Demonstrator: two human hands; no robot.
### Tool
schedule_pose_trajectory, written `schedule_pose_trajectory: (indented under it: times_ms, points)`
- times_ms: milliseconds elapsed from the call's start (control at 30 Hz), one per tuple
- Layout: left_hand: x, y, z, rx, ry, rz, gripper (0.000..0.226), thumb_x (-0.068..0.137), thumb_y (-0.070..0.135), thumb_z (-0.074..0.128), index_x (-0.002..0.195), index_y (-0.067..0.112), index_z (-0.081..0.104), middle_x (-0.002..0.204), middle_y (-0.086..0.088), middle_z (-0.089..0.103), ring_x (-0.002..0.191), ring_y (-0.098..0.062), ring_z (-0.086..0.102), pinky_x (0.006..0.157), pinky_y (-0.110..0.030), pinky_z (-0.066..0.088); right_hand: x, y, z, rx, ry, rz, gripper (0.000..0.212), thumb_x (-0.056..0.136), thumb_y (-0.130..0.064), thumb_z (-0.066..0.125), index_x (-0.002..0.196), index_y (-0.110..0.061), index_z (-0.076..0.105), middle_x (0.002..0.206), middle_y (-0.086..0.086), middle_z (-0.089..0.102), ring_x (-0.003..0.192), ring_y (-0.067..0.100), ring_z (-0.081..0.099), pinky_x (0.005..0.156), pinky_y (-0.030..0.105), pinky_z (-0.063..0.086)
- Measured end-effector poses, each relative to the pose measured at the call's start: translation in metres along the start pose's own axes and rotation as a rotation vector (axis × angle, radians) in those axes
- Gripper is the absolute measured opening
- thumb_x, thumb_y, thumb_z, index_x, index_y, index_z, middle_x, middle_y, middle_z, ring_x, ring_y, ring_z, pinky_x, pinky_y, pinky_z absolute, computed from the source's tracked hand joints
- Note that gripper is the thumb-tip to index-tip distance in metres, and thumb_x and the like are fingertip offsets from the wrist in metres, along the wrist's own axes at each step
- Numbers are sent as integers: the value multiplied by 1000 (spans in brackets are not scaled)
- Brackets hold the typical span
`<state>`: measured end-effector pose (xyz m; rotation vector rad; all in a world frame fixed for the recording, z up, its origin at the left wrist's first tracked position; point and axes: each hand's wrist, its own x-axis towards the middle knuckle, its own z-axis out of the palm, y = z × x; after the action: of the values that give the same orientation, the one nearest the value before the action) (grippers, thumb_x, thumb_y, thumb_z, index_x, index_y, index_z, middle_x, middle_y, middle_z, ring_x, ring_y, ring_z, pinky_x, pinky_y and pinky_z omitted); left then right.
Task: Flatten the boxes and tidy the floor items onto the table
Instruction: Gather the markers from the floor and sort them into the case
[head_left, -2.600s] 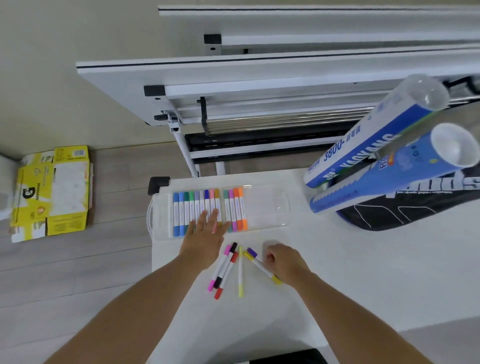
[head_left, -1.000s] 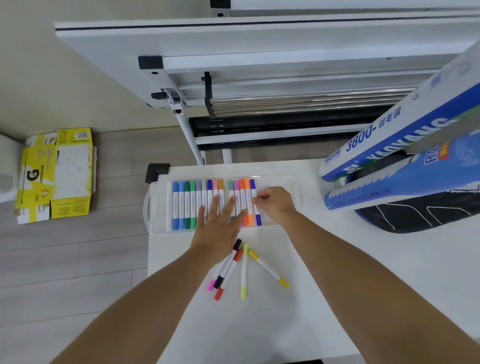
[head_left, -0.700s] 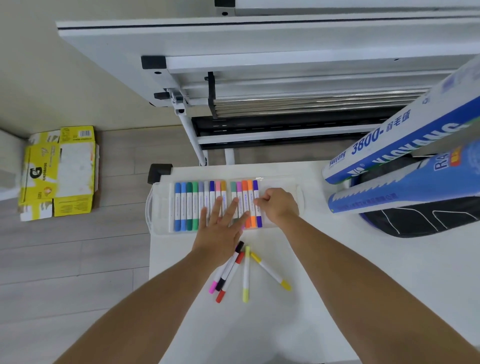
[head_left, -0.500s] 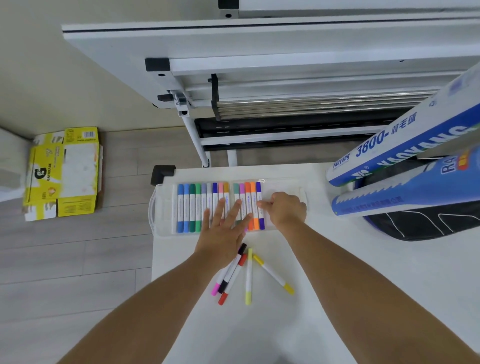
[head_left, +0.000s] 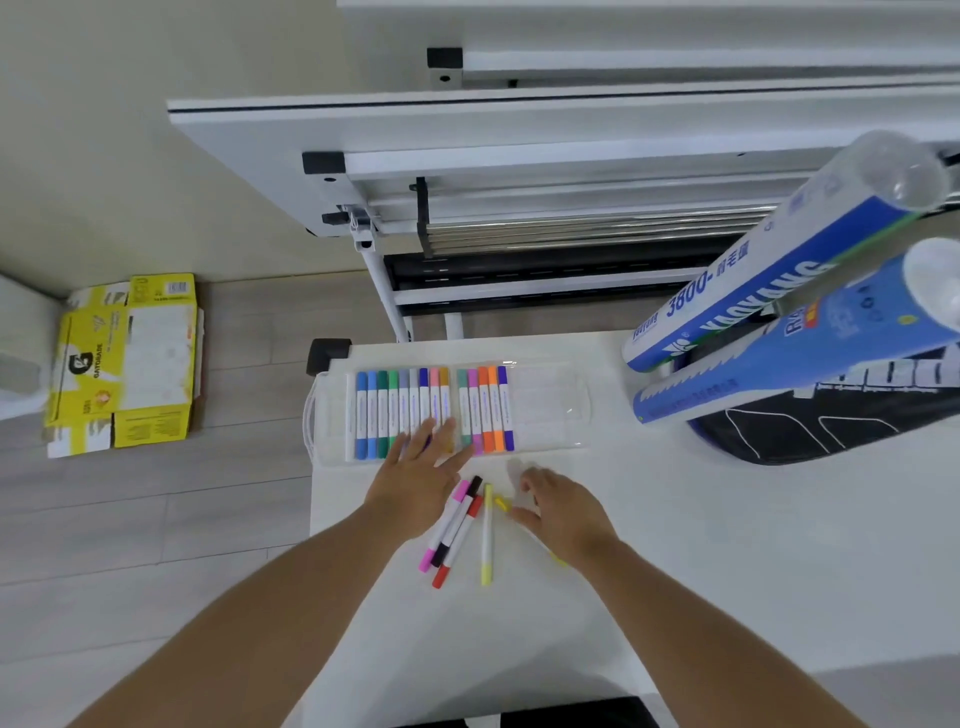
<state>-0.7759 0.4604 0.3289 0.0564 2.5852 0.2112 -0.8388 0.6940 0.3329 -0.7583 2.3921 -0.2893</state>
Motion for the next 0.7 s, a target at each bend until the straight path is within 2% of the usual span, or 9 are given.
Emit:
schedule_pose_trajectory:
  times_ms: [67,133,233,333,400,533,700]
  points:
    - [-2,-2,-3,-3,-4,5,55,108,39,26,157,41,0,166,0,-18,151,-30,-21,122,-52,0,-7,1,6,-61,-117,11,59,93,-47,57,140,-18,39,132,4,53,115,26,56,90,33,46]
    - [0,-3,-6,3,-15,11,54,108,39,24,157,41,1,166,0,-17,151,-29,-21,123,-53,0,-11,2,11,-96,-172,36,53,94,-41,58,138,-18,40,133,6,52,117,28,55,90,36,48]
    - [8,-5,-11,1,-21,6,53,109,38,24,157,40,3,166,-1,-17,151,-29,-20,124,-53,1,-9,1,12,-20,-158,77,23,95,-34,57,106,-14,54,109,6,59,100,28,60,75,33,46]
    - [17,-5,-18,-14,-26,-11,54,109,36,26,157,41,4,166,0,-17,152,-28,-18,123,-54,2,-4,6,4,183,-82,189,26,91,-38,57,79,-15,54,81,2,59,76,24,60,63,33,45]
    - [24,-4,-22,-28,-37,-29,55,108,36,29,157,42,3,166,2,-18,152,-26,-18,123,-55,3,3,12,-6,292,12,234,31,88,-40,59,72,-14,53,73,0,58,69,21,57,63,35,47]
    - [33,-1,-25,-46,-85,-65,57,108,37,29,156,45,-1,164,5,-24,151,-25,-22,122,-58,1,26,19,-33,386,115,226,27,90,-34,61,76,-11,59,73,3,61,70,20,58,67,30,47]
    - [36,5,-21,-60,-104,-89,57,108,40,26,155,45,-6,161,5,-31,148,-25,-29,121,-60,-1,54,18,-53,505,135,194,23,97,-31,57,91,-11,66,86,4,69,80,18,65,76,28,54]
